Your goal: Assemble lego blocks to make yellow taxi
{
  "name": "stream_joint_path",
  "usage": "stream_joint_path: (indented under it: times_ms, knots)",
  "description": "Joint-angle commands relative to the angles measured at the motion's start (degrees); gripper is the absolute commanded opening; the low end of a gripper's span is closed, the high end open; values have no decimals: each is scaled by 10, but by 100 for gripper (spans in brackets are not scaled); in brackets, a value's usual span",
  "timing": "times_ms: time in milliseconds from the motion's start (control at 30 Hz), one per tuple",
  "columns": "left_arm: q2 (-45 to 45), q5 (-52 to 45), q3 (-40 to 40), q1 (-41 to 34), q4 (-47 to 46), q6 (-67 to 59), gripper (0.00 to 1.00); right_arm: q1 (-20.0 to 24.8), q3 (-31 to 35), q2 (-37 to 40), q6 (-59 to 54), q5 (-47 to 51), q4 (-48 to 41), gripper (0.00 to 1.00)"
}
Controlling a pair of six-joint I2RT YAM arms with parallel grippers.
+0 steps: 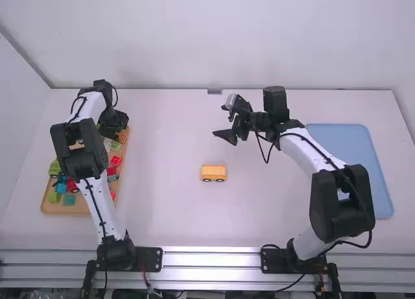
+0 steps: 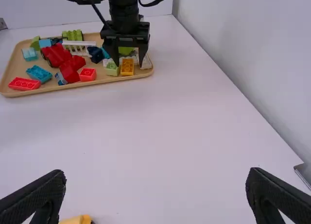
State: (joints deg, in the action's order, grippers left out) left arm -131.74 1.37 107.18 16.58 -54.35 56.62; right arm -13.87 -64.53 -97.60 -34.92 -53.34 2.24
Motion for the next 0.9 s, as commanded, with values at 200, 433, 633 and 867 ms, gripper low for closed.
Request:
stream_joint_path:
  times_ms: [200, 433, 633, 867]
  knots:
    - [4, -5, -8, -2, 4, -10, 49, 0, -3, -6, 0, -2, -1, 98]
    - [3, -6, -8, -2, 2, -9, 48, 0, 0, -6, 0, -2, 1, 99]
    - [3, -7, -19, -2, 13, 2, 48, 0, 13, -6, 0, -2, 17, 98]
    - [3, -24, -49, -3, 52, -1, 46, 0, 13, -6, 0, -2, 17, 99]
